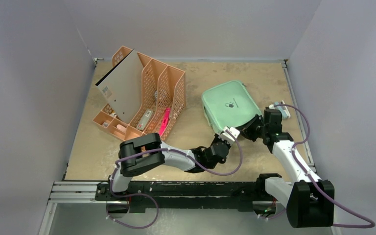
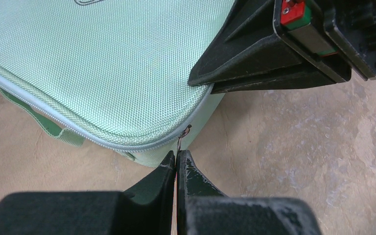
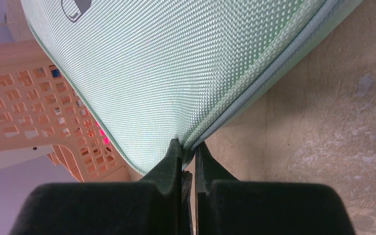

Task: Organize the medicine kit
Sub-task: Zip the medicine box at the center of the board.

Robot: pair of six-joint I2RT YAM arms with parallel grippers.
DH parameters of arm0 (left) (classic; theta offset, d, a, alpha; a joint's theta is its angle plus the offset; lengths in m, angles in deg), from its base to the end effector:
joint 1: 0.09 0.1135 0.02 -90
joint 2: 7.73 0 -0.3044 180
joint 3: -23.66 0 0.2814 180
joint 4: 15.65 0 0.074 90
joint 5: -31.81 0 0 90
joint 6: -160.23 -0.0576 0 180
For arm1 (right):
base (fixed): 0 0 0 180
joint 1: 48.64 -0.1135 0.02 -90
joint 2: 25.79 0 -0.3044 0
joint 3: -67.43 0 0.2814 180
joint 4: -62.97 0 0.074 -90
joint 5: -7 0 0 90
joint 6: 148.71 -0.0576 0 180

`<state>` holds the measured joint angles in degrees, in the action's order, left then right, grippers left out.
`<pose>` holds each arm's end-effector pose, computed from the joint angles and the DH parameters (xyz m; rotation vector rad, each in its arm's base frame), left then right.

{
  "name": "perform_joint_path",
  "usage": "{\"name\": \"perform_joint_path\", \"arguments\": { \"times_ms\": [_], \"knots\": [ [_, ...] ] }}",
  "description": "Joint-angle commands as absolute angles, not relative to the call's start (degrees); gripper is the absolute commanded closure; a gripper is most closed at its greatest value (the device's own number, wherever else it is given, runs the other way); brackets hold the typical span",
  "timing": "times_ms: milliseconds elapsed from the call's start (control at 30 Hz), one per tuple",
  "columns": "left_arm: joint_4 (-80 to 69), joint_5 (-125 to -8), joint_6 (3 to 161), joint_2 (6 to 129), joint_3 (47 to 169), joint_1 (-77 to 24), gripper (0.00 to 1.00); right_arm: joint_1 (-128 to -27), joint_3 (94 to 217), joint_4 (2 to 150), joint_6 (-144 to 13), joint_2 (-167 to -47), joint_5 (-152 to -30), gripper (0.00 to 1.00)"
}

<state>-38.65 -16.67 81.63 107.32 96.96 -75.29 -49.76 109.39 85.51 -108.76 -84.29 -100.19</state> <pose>0.1569 -0.4444 0.1642 0.5261 1.7532 -0.3808 0.2305 0.0215 0.2116 0.8160 2.2002 0.8003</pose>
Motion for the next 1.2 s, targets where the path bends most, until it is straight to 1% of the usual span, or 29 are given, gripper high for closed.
{"name": "perform_joint_path", "arguments": {
  "times_ms": [0, 200, 233, 367, 400, 467, 633, 767, 867, 1067, 1167],
  "knots": [
    [-37.82, -12.3, 82.1, 103.14, 95.54, -74.44, 1.0, -49.63, 112.0, 93.5, -100.64, -83.61, -93.73, 1.0],
    [-36.49, -12.76, 81.86, 101.17, 94.58, -73.67, 1.0, -48.81, 113.93, 96.65, -98.15, -85.09, -94.58, 1.0],
    [-36.48, -13.25, 81.76, 101.02, 94.5, -73.54, 1.0, -48.81, 114.27, 97.09, -97.95, -85.24, -94.61, 0.96],
    [-37.44, -15.16, 81.26, 101.06, 94.6, -73.39, 1.0, -48.72, 115.54, 97.59, -98.82, -85.0, -95.93, 0.67],
    [-37.38, -15.54, 81.3, 101.12, 94.88, -73.4, 1.0, -48.73, 115.55, 96.91, -98.88, -84.61, -97.33, 0.62],
    [-37.46, -16.17, 81.22, 101.3, 95.15, -73.39, 1.0, -48.8, 115.59, 94.59, -100.22, -83.62, -98.49, 0.57],
    [-37.91, -16.32, 80.56, 102.2, 96.05, -73.42, 1.0, -48.98, 114.0, 92.39, -105.63, -80.18, -101.02, 0.55],
    [-38.44, -16.55, 81.39, 102.25, 96.21, -73.39, 1.0, -49.23, 111.78, 89.4, -109.04, -78.22, -101.2, 0.6],
    [-38.5, -17.31, 82.01, 102.1, 96.22, -73.43, 1.0, -49.47, 110.83, 86.94, -110.31, -79.46, -101.11, 0.61],
    [-38.46, -17.92, 82.62, 101.72, 96.31, -73.48, 1.0, -50.02, 111.36, 84.01, -112.2, -82.94, -100.97, 0.56],
    [-38.42, -18.27, 82.86, 101.55, 96.35, -73.48, 1.0, -51.08, 111.39, 82.83, -113.41, -84.2, -98.97, 0.56]
  ]
}}
